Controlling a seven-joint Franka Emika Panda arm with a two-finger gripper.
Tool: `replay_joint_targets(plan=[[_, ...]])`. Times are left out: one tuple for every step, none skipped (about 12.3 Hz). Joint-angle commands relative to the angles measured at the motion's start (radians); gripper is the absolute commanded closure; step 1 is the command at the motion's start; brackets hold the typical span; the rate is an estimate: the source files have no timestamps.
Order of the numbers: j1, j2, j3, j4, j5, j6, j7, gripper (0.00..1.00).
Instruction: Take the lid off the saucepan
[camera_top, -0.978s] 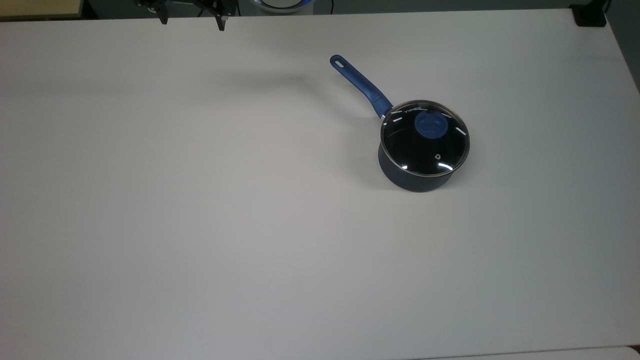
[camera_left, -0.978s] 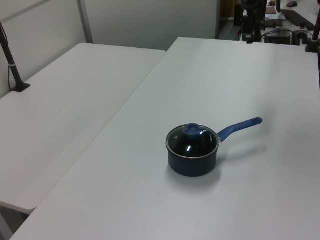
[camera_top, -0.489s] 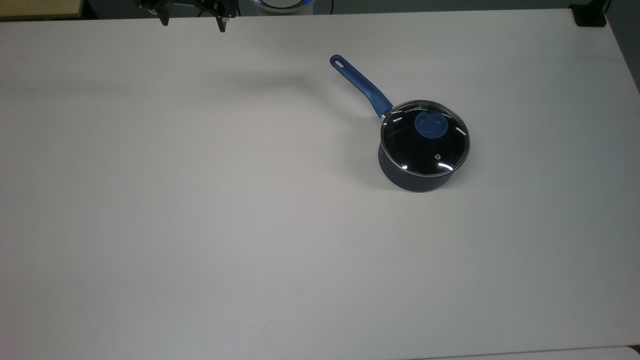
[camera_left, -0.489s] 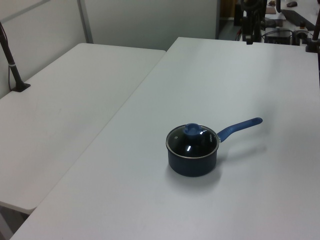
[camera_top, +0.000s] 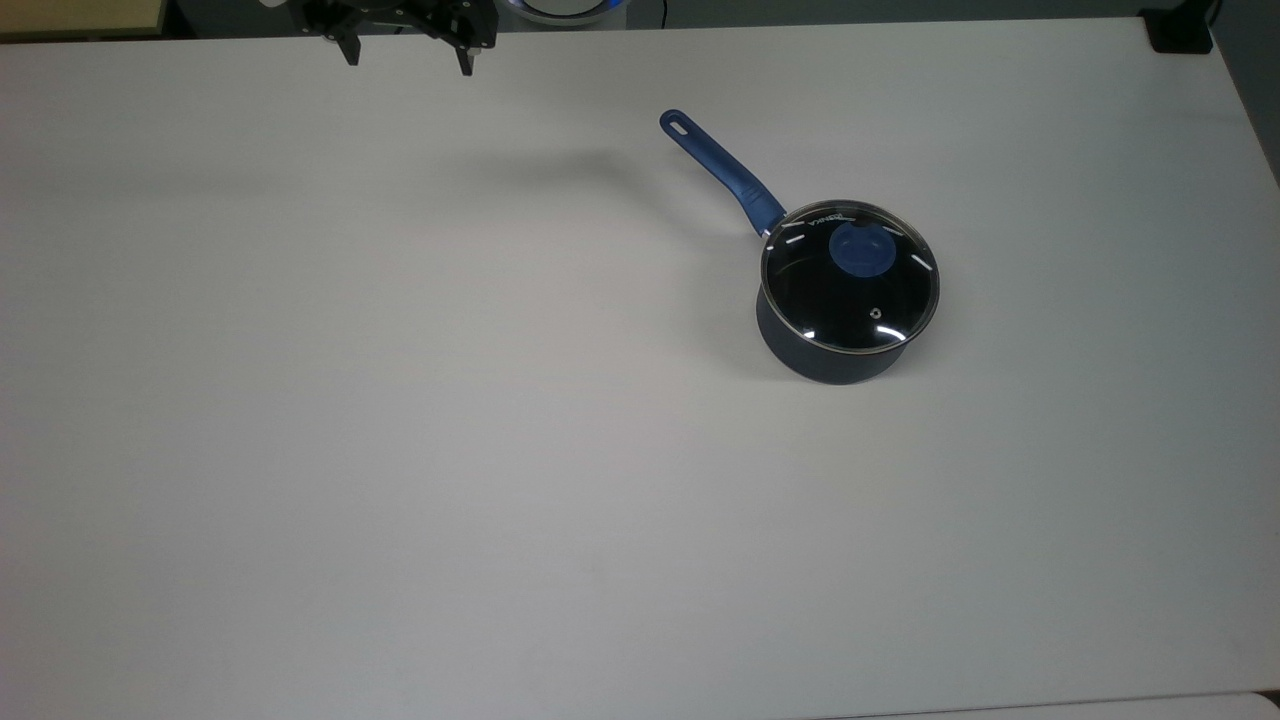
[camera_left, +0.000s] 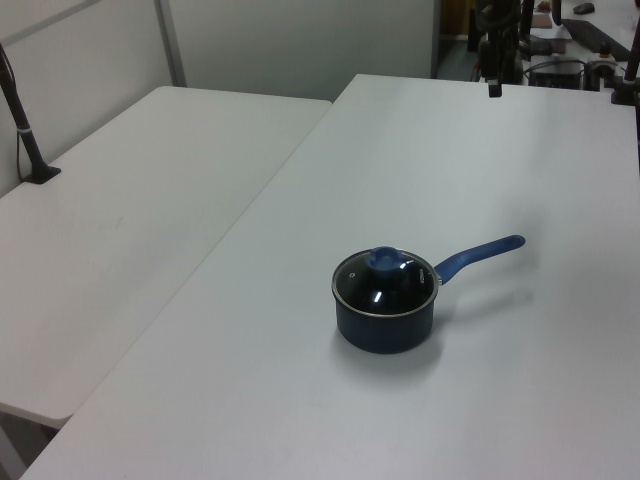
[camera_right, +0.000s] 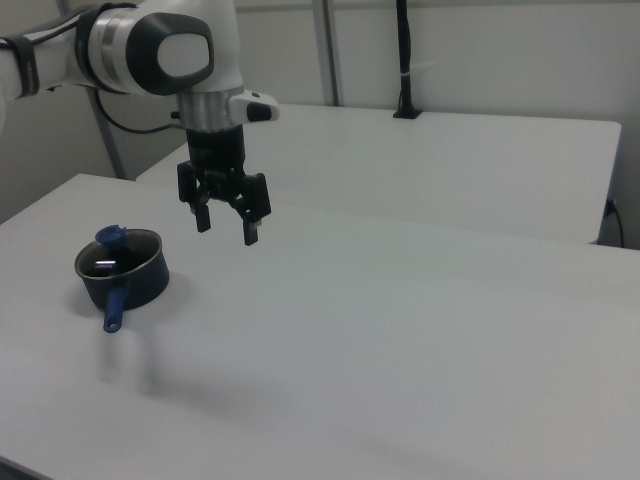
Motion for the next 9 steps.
replay_joint_targets(plan=[[0.082, 0.031, -0.005, 0.004, 0.035, 0.037, 0.025, 0.00], [0.131, 0.061, -0.005, 0.022, 0.033, 0.056, 0.052, 0.00], [0.168, 0.092, -0.005, 0.033, 0.033, 0.068, 0.103, 0.00], [0.212, 0.127, -0.005, 0.067, 0.036, 0.094, 0.152, 0.00], [0.256, 0.154, -0.005, 0.079, 0.040, 0.106, 0.183, 0.00], [0.290, 0.186, -0.005, 0.110, 0.046, 0.122, 0.218, 0.00], [0.339, 0.225, -0.004, 0.168, 0.057, 0.140, 0.250, 0.00], [0.370, 0.252, -0.004, 0.208, 0.089, 0.146, 0.250, 0.00], [0.404, 0.273, -0.005, 0.240, 0.120, 0.157, 0.252, 0.00]])
